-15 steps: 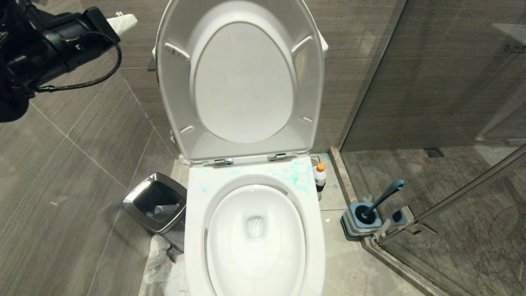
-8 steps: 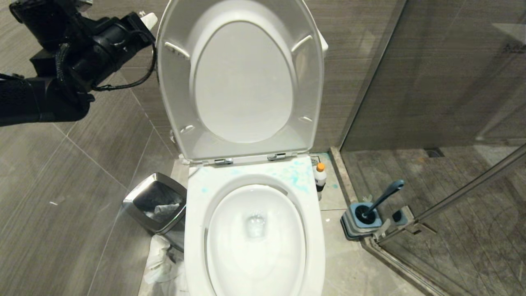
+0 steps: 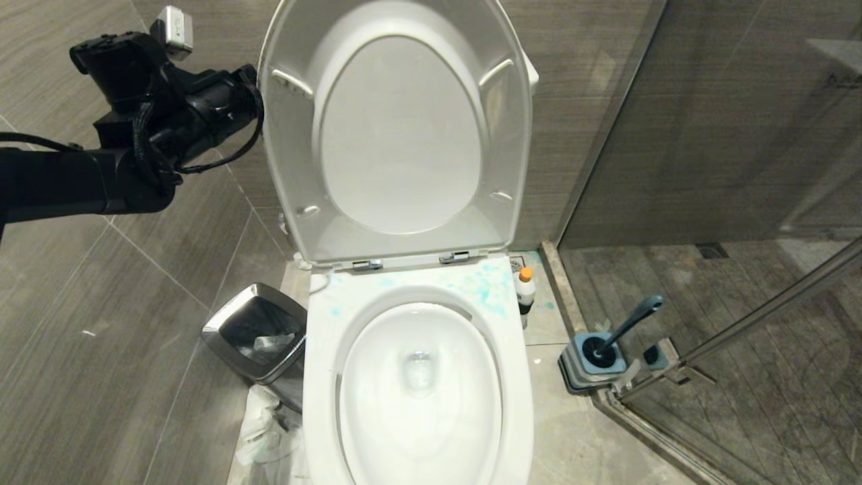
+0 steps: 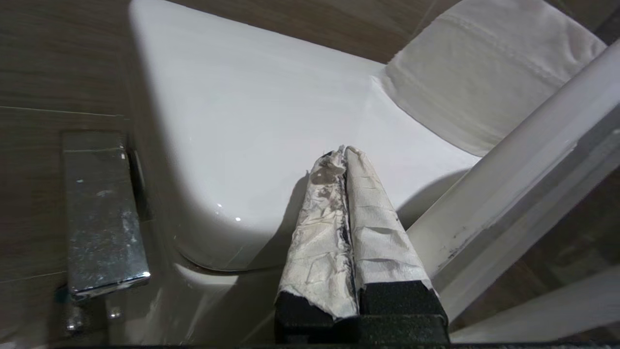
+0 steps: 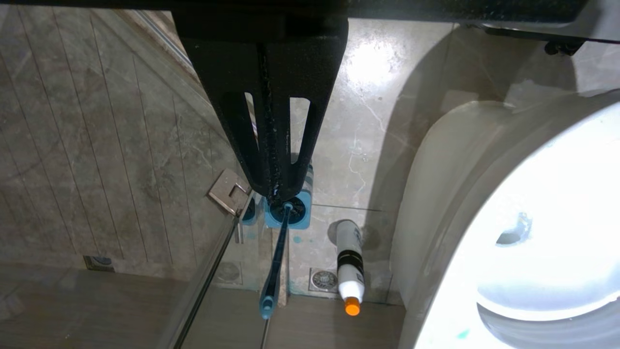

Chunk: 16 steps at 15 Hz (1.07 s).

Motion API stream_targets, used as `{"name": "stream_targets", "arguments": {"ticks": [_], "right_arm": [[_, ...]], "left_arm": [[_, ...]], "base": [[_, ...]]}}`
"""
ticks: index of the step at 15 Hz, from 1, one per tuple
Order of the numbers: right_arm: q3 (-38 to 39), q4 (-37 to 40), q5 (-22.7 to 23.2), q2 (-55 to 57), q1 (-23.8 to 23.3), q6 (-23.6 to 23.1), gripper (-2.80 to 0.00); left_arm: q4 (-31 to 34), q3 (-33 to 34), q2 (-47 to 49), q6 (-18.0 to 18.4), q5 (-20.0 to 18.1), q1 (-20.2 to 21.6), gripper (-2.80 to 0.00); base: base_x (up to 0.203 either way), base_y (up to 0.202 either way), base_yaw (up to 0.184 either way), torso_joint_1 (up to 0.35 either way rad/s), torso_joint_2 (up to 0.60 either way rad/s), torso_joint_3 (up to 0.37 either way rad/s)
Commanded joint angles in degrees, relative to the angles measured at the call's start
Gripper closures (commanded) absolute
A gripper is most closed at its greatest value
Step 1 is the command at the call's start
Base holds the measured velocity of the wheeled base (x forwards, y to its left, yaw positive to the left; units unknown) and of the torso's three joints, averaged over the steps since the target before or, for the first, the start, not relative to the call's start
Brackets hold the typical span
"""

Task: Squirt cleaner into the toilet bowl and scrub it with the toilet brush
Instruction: Close the toilet lid

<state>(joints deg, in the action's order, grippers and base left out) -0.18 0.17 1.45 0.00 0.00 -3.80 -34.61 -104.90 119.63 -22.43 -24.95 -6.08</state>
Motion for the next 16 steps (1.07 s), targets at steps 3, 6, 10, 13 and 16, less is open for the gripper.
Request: {"name": "stream_targets", "arguments": {"ticks": [3,6,10,13,16], "right_arm": [[0.0,0.0,0.0,0.1,0.0,-0.1,0.0],[0.0,0.0,0.0,0.1,0.0,-0.1,0.0],[0.0,0.0,0.0,0.1,0.0,-0.1,0.0],[0.0,0.0,0.0,0.1,0.0,-0.1,0.0],[0.0,0.0,0.0,0.1,0.0,-0.1,0.0]], "left_arm": [[0.0,0.3,0.9,-2.7,-6.0,0.1,0.0],[0.1,2.4,-0.9,-3.7,-10.7,1.1,0.0],[0.5,11.5,-6.3,-4.9,-23.5,4.6,0.0],[1.0,18.1,-10.8,-5.0,-29.8,7.0,0.0],[2.6,23.6,-15.0,-5.0,-33.0,8.8,0.0]], "base": [[0.0,0.0,0.0,0.0,0.0,0.0],[0.0,0.0,0.0,0.0,0.0,0.0],[0.0,0.0,0.0,0.0,0.0,0.0],[0.0,0.0,0.0,0.0,0.0,0.0],[0.0,0.0,0.0,0.0,0.0,0.0]]}}
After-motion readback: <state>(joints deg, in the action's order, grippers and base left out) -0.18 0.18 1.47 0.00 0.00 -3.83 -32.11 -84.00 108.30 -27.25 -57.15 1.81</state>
